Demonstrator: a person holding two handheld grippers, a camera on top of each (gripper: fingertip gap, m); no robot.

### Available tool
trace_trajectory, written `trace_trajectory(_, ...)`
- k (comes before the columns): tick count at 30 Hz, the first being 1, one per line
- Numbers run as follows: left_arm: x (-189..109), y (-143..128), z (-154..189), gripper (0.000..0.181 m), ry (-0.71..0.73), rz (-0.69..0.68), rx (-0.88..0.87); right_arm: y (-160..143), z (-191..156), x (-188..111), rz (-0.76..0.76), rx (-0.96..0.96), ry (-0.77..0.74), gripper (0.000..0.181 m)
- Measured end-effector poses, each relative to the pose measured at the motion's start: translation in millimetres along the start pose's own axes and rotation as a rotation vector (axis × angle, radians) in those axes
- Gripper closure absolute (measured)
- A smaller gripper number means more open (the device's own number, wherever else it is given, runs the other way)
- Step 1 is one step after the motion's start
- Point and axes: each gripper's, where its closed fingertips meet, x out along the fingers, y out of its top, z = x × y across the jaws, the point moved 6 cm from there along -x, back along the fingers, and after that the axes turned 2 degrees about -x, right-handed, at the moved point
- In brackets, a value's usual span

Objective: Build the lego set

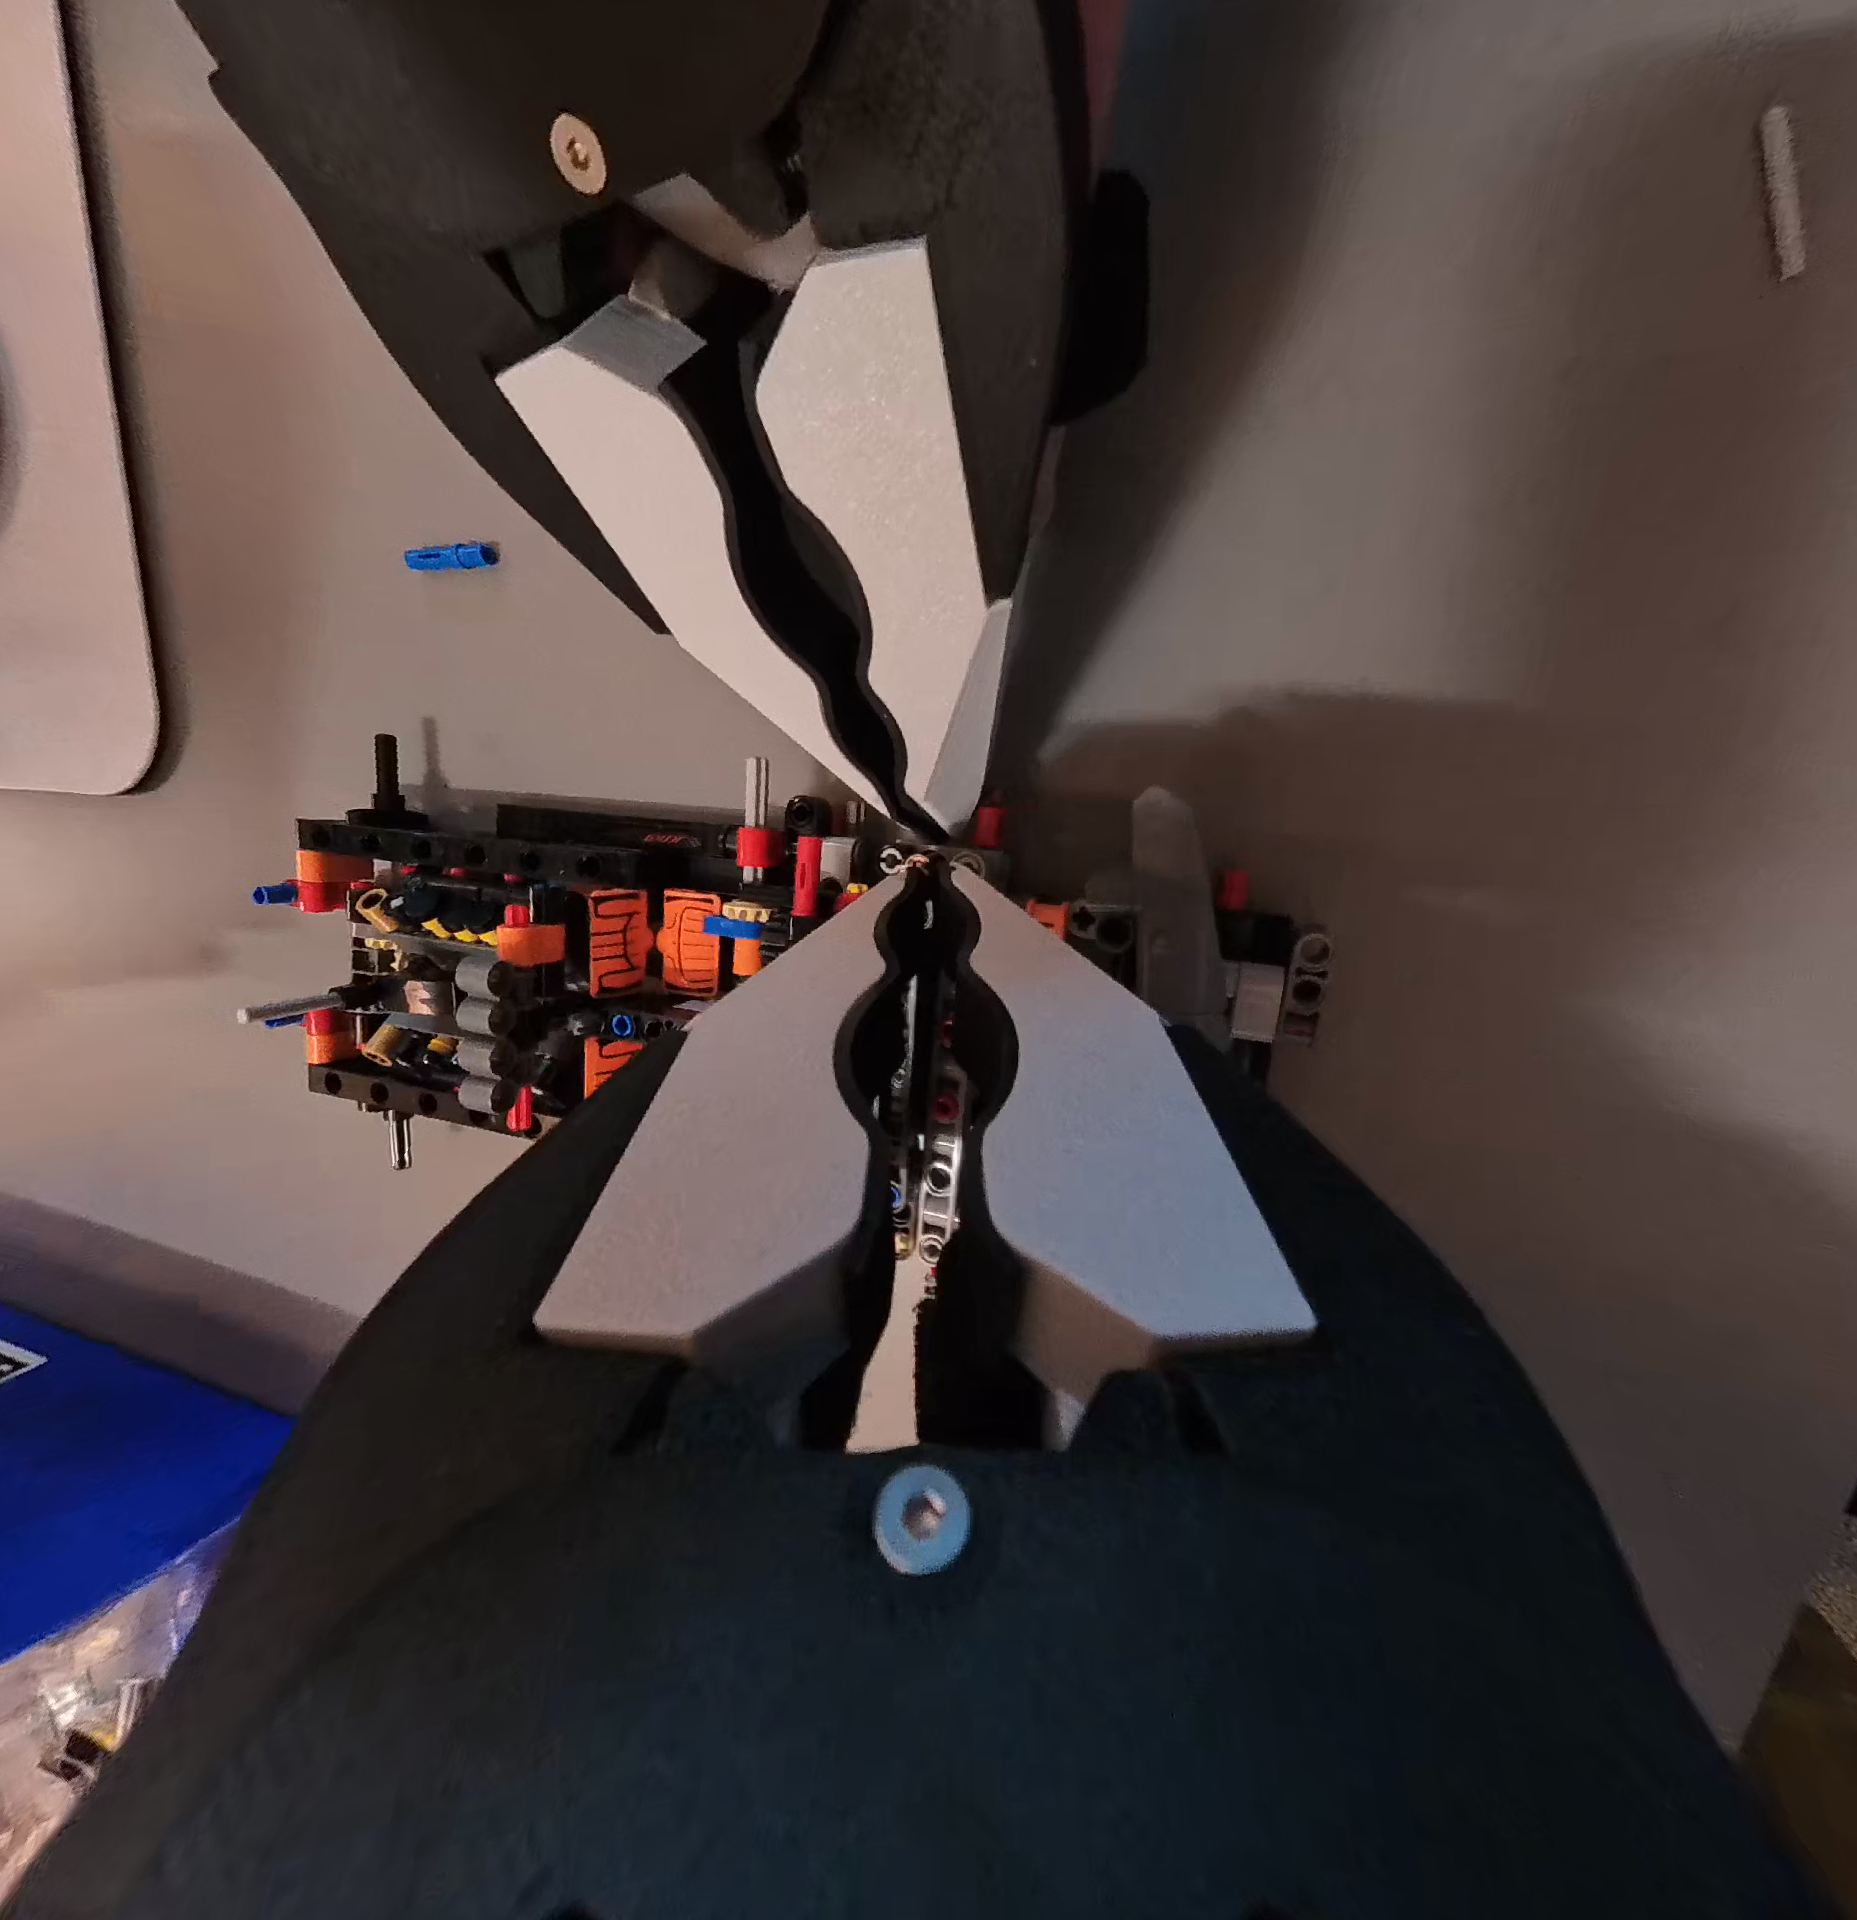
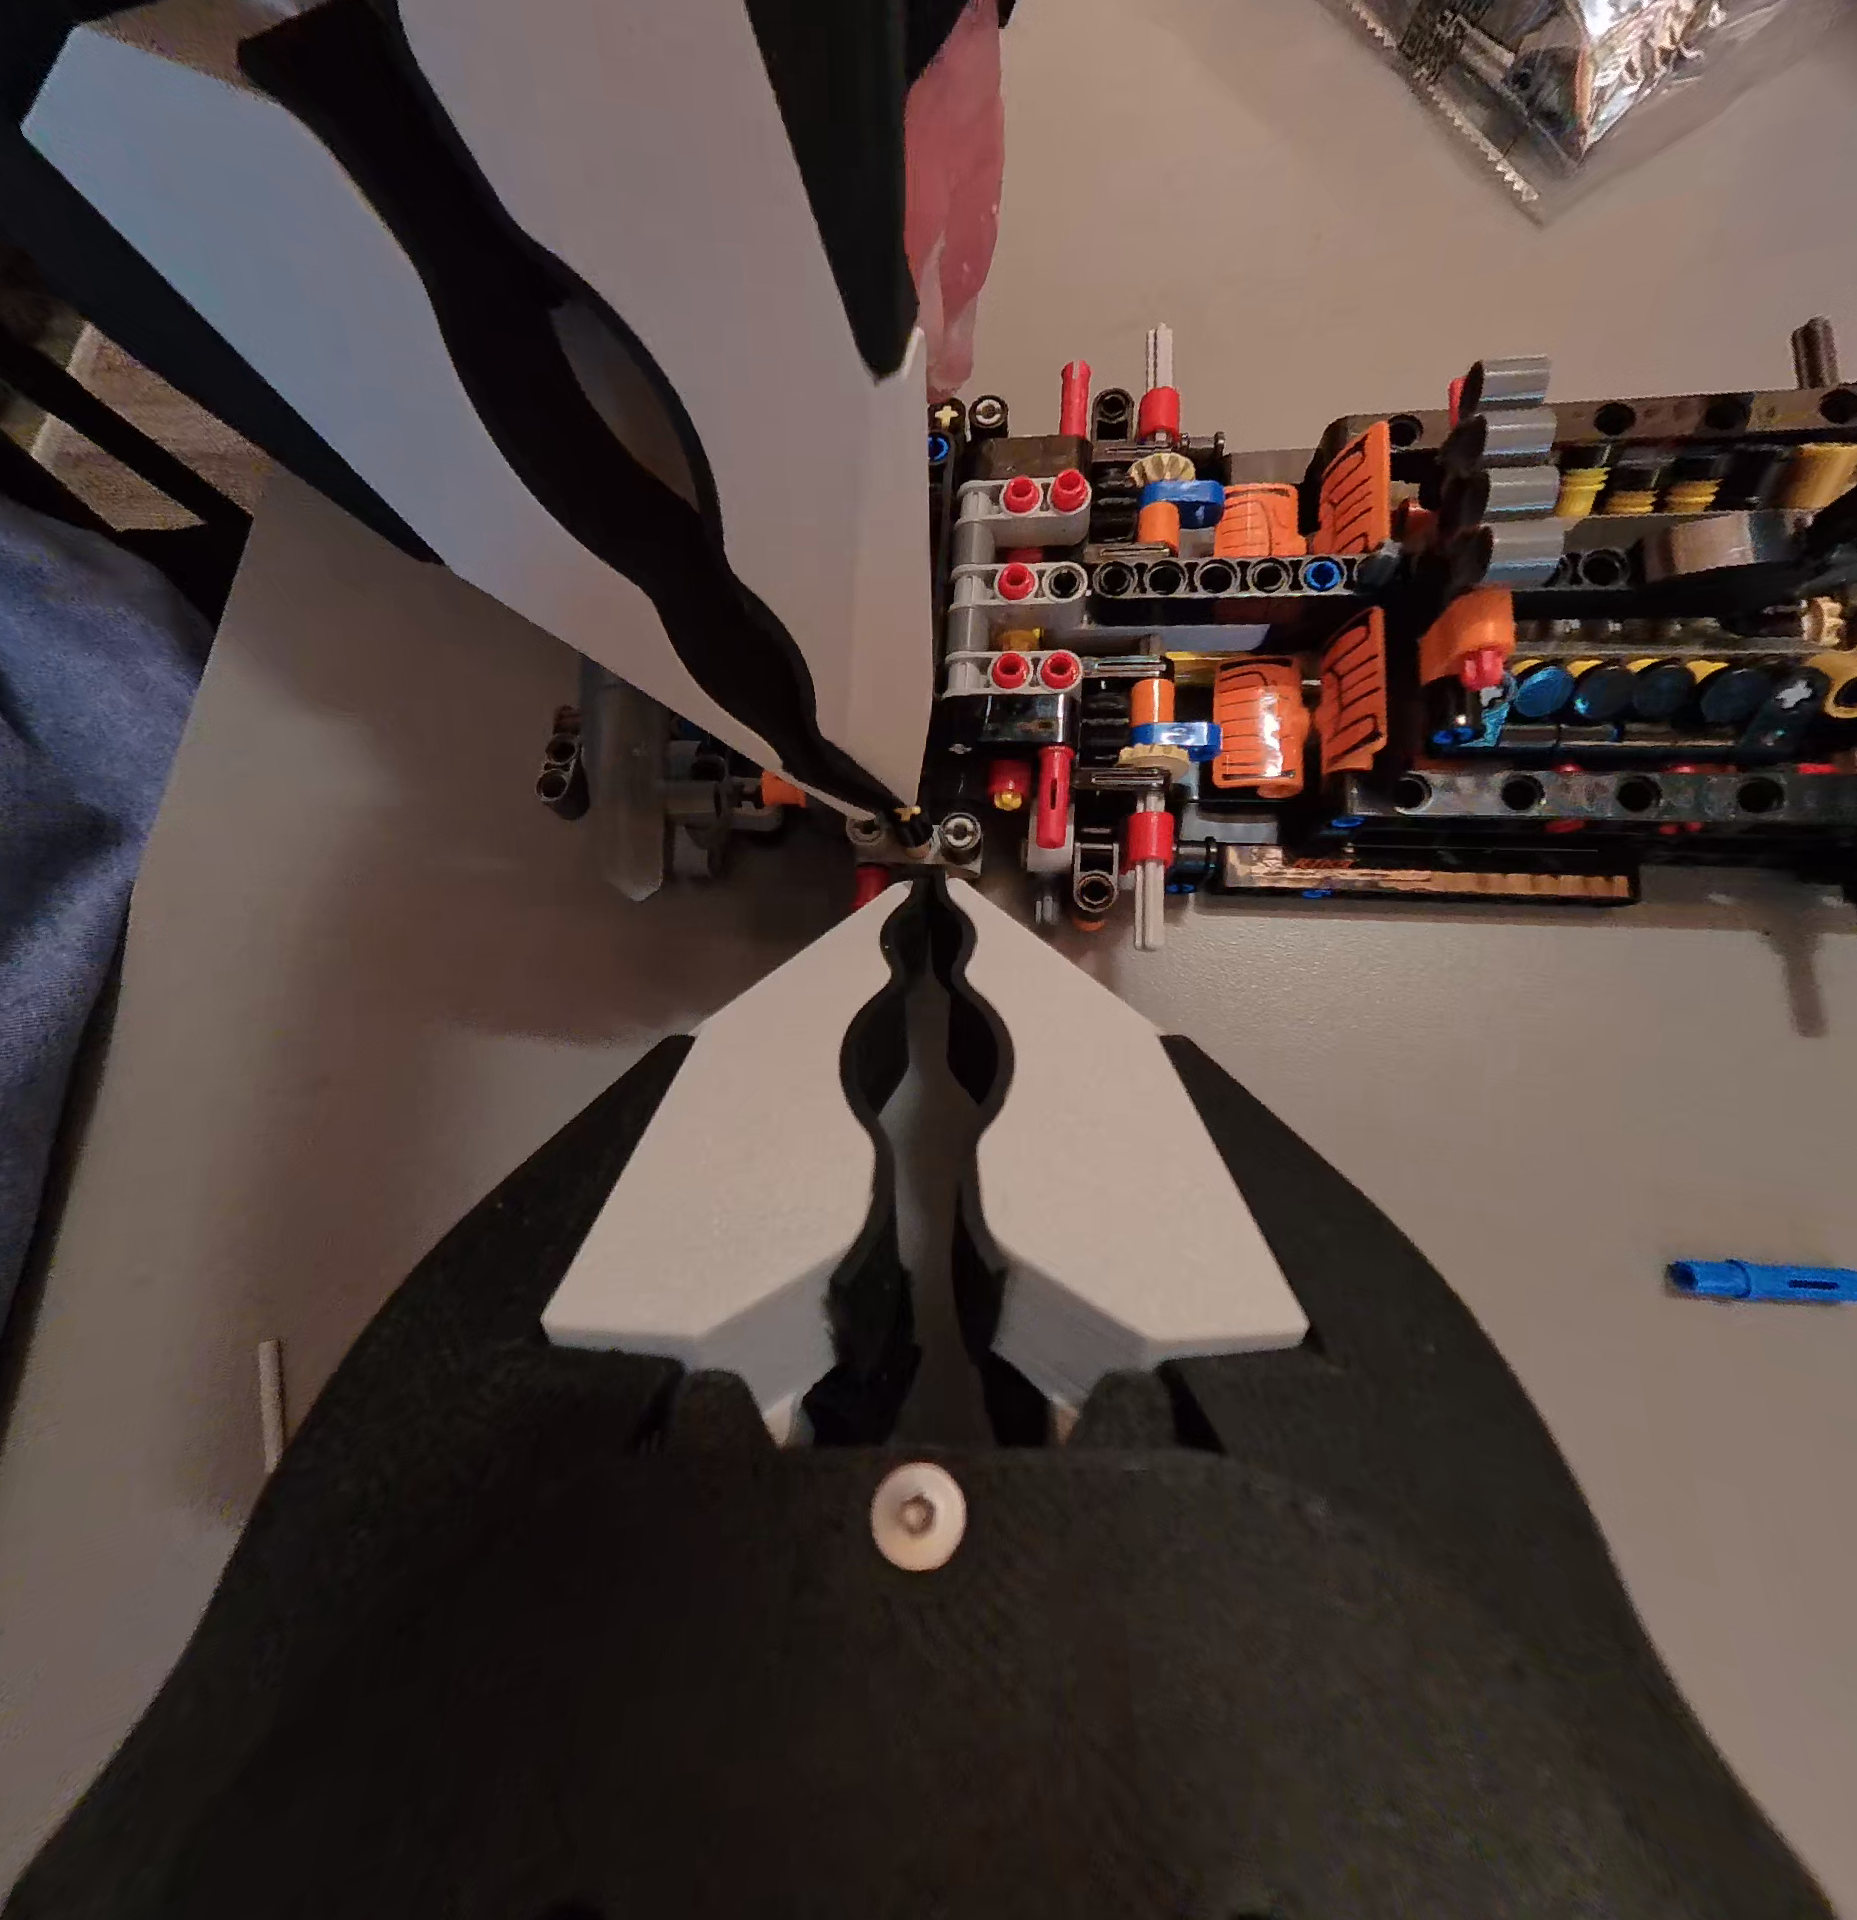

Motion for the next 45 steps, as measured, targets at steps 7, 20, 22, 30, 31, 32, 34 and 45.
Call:
trace_trajectory(7,-1.1,0.0,0.6,0.181,-0.003,-0.028,0.025,1.3,-0.5,1.4,0.006,0.001,0.002,0.181)
trace_trajectory(20,-0.5,1.4,2.2,0.181,0.008,-0.068,0.06,0.8,0.6,2.3,0.027,0.036,0.043,0.181)
trace_trajectory(22,-0.3,1.7,2.3,0.181,0.008,-0.067,0.056,0.3,0.9,2.4,0.03,0.044,0.051,0.181)
trace_trajectory(30,0.0,3.2,2.8,0.181,0.005,-0.102,0.08,-0.1,2.0,2.4,0.045,0.065,0.069,0.181)
trace_trajectory(31,0.0,3.5,3.0,0.181,0.004,-0.108,0.084,0.1,2.1,2.5,0.046,0.066,0.071,0.181)
trace_trajectory(32,0.2,4.2,3.2,0.181,0.005,-0.113,0.089,0.0,2.2,2.5,0.046,0.066,0.073,0.181)
trace_trajectory(34,0.2,4.7,3.2,0.181,0.006,-0.126,0.097,-0.4,2.8,2.6,0.053,0.073,0.084,0.181)
trace_trajectory(45,-0.8,4.5,2.7,0.181,0.005,-0.128,0.092,1.0,2.2,-0.8,0.078,0.075,0.106,0.181)
